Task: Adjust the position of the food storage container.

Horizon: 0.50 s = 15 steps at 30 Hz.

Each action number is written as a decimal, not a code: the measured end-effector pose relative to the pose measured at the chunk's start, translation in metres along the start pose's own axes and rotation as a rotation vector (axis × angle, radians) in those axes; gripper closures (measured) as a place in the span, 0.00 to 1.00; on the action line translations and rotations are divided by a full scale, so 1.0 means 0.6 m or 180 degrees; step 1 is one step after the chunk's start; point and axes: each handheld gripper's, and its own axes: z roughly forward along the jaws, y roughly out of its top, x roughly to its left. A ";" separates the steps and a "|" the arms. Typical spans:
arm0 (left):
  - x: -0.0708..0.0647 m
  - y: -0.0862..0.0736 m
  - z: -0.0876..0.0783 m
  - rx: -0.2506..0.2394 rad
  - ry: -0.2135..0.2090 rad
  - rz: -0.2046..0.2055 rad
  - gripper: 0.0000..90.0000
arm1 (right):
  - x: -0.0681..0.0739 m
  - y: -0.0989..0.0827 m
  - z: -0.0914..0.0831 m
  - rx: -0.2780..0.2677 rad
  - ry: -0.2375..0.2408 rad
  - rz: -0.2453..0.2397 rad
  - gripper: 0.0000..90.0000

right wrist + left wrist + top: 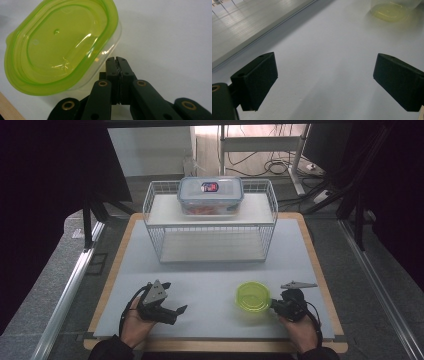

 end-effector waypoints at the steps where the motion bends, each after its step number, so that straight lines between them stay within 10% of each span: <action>1: 0.000 0.000 0.000 0.0002 -0.0003 0.0002 0.06 | 0.000 0.002 0.002 -0.0008 0.0025 -0.0002 0.99; 15: -0.001 0.000 -0.002 0.0010 0.0000 -0.0022 0.06 | 0.037 0.028 0.058 0.0110 0.0189 -0.0222 0.99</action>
